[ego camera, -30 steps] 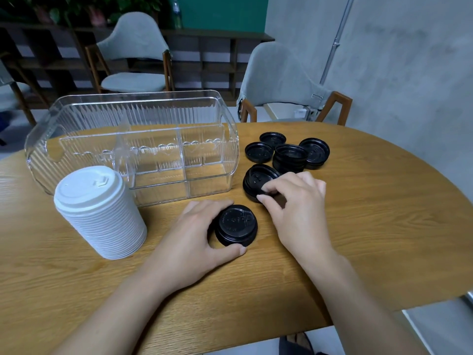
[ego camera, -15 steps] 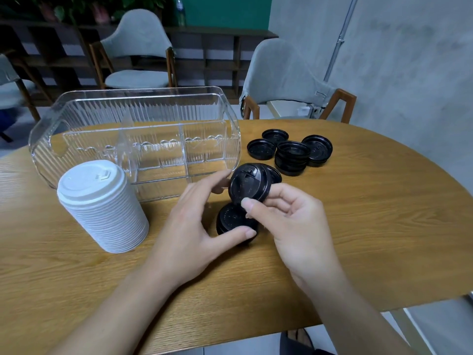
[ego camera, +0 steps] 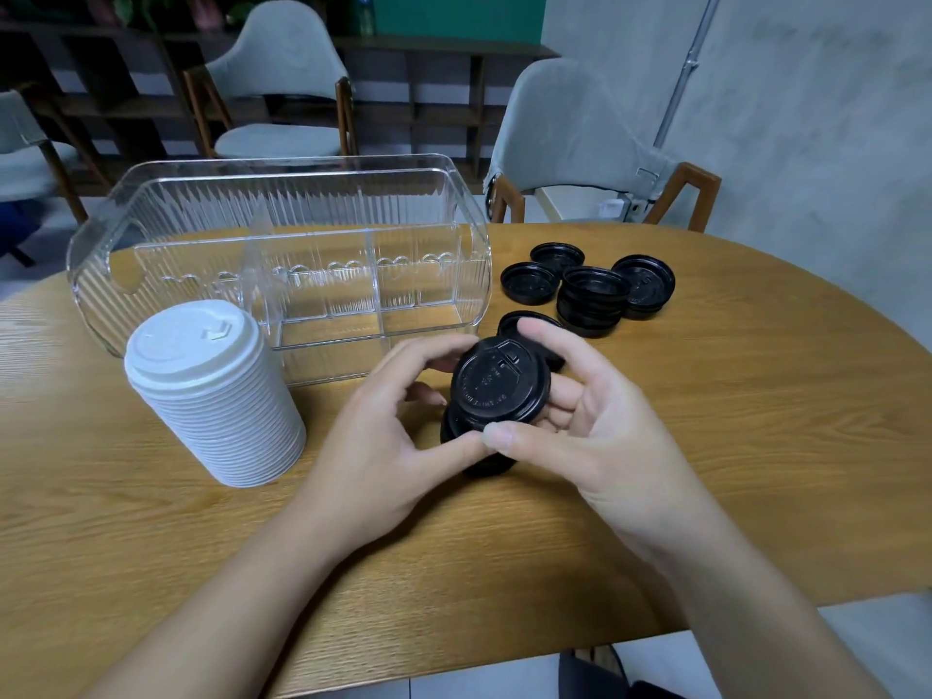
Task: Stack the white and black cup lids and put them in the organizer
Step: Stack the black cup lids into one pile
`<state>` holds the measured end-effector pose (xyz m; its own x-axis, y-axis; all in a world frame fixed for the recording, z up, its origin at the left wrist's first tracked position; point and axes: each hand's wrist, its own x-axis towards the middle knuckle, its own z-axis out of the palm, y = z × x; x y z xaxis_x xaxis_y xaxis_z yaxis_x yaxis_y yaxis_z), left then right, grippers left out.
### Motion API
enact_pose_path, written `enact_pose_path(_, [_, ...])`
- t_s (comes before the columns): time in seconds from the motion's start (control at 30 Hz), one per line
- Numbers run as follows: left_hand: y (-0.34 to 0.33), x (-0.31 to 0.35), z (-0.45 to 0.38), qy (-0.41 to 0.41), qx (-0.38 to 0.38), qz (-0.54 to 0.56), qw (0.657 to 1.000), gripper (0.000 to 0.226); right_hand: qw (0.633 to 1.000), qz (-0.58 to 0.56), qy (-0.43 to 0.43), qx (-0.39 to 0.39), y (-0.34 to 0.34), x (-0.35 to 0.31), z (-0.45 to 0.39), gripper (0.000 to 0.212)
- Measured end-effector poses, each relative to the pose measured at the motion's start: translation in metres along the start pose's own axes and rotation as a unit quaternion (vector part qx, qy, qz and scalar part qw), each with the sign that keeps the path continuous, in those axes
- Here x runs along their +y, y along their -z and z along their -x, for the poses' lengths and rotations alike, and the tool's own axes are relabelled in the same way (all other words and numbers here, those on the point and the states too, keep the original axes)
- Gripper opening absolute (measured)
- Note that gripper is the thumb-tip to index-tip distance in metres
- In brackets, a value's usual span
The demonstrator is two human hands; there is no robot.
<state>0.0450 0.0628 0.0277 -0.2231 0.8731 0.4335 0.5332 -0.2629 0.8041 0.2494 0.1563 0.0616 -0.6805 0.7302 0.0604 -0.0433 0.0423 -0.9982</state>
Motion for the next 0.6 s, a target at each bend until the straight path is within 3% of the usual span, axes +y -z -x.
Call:
enact_pose_path(0.2, [0.002, -0.005, 0.001, -0.009, -0.04, -0.002, 0.999, 0.076, 0.981, 0.186, 0.049, 0.039, 0.014, 0.002, -0.002, 0.073])
enact_pose_path(0.4, [0.006, -0.003, 0.004, 0.007, -0.068, -0.033, 0.997, 0.084, 0.952, 0.299, 0.063, 0.024, 0.015, 0.003, 0.0, 0.072])
enact_pose_path(0.5, [0.008, -0.002, 0.005, 0.032, -0.084, -0.064, 0.994, 0.102, 0.939, 0.336, 0.062, 0.034, 0.016, 0.004, 0.001, 0.072])
enact_pose_path(0.6, [0.009, -0.004, 0.004, 0.113, -0.104, -0.099, 0.983, 0.128, 0.938, 0.337, 0.056, 0.053, 0.012, 0.011, -0.001, 0.066])
